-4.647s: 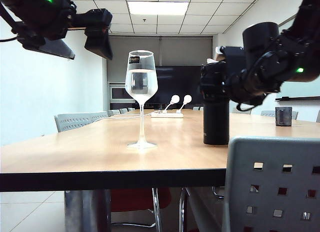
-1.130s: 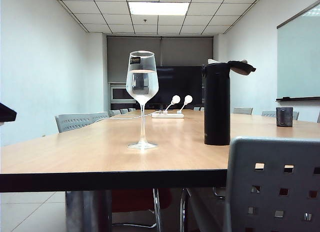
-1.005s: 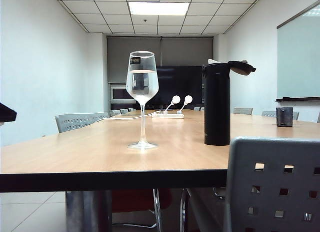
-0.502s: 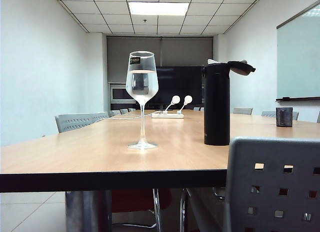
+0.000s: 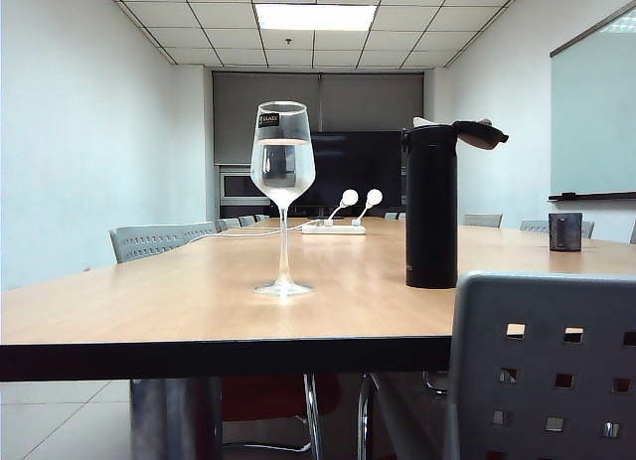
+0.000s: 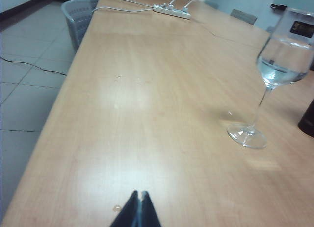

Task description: Pick up the black thermos cup, pour some water from it into the stemmed glass, and then put the thermos cup back on the table.

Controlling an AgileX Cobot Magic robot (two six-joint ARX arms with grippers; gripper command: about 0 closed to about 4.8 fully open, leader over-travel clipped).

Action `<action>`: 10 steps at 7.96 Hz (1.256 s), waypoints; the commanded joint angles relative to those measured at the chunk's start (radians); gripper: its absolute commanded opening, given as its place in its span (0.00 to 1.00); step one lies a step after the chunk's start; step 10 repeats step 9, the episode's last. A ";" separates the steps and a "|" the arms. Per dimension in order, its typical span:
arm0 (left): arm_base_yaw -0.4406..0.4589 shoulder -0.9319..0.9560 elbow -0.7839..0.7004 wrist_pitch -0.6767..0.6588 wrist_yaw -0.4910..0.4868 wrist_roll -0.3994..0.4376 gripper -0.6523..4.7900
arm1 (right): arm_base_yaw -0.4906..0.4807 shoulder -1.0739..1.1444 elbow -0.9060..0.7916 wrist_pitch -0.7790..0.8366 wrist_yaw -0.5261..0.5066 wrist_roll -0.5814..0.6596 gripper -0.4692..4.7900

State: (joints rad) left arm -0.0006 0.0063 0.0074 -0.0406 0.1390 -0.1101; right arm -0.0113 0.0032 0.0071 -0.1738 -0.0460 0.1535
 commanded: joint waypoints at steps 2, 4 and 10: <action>0.000 0.000 -0.001 0.018 -0.146 0.003 0.12 | 0.000 0.000 -0.002 0.029 0.003 -0.008 0.08; 0.000 0.000 -0.001 0.019 -0.139 0.002 0.12 | 0.000 0.000 -0.002 0.028 0.002 -0.007 0.08; 0.000 0.000 -0.001 0.019 -0.139 0.003 0.12 | 0.000 0.000 -0.002 0.028 0.002 -0.007 0.08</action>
